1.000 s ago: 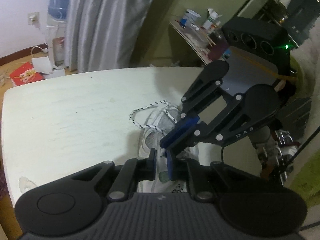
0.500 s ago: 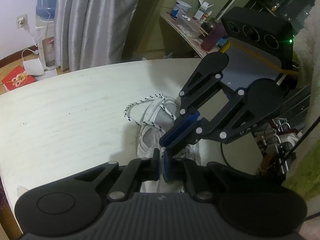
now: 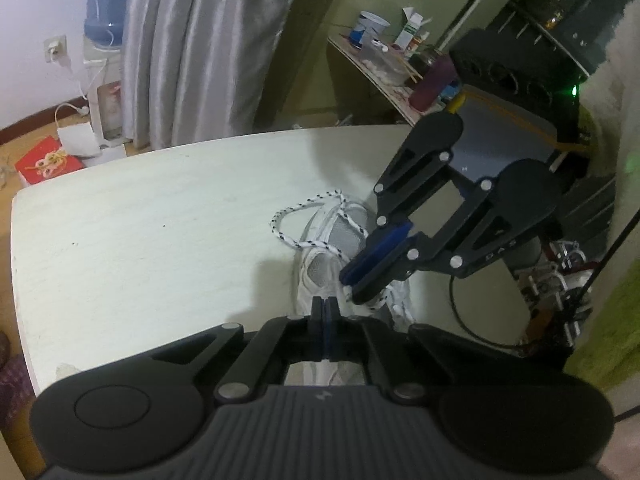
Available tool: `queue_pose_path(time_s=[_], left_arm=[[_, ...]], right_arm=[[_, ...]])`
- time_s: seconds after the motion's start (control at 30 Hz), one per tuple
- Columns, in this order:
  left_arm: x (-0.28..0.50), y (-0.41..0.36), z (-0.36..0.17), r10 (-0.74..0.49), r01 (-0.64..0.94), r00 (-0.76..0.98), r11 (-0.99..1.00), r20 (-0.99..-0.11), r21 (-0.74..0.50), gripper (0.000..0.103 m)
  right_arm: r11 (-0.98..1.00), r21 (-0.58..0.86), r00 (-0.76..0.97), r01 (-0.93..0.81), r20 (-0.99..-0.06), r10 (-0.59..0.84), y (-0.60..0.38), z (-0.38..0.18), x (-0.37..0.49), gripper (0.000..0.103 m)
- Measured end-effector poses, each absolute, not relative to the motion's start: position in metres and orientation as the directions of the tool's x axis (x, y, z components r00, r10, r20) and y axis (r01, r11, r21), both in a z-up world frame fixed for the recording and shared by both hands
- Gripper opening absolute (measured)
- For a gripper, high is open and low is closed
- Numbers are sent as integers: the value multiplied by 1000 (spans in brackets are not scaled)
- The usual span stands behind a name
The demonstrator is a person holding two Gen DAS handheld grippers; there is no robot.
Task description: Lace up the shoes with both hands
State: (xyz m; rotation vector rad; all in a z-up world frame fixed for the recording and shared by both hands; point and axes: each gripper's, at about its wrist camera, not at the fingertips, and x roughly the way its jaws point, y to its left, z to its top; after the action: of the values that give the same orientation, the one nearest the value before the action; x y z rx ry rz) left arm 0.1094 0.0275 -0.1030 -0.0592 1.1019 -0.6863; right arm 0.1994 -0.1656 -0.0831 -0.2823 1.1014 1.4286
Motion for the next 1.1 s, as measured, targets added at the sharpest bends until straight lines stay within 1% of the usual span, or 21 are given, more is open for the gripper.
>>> queue_pose_path(time_s=[0.1,0.3,0.43,0.63,0.77,1.0,1.03,1.07,1.1], left_arm=[[113,24,-103,-552,488,252,781,-795,-388,1],[116,9,-109,-567,551,216,743,-795,-380,3],[121,6,-110,-571,565,198,730,-797,-383,6],[127,2,-111,-573,598,165,705,-803,-381,9],[129,0,-112,-573,607,153,697,-805,-381,7],[128,-1,-113,-567,614,150,696,-810,-373,7],[128,-1,-113,-567,613,152,697,-810,-373,6],[127,-1,-113,-570,611,154,697,-807,-376,2],[126,0,-112,-573,609,155,697,-805,-379,1]], right_arm=[[204,440,-220,-875,-735,641,-165,-82,199,7],[196,417,-207,-887,-740,640,-163,-82,194,7],[198,415,-201,-888,-738,644,-165,-83,194,7],[205,414,-193,-887,-735,650,-167,-83,192,7],[209,410,-185,-888,-734,654,-170,-83,191,8],[210,359,-144,-910,-745,651,-179,-78,187,9],[211,354,-140,-911,-747,650,-180,-77,187,9],[213,353,-138,-911,-748,650,-181,-77,187,9],[214,352,-136,-911,-748,649,-181,-77,187,9]])
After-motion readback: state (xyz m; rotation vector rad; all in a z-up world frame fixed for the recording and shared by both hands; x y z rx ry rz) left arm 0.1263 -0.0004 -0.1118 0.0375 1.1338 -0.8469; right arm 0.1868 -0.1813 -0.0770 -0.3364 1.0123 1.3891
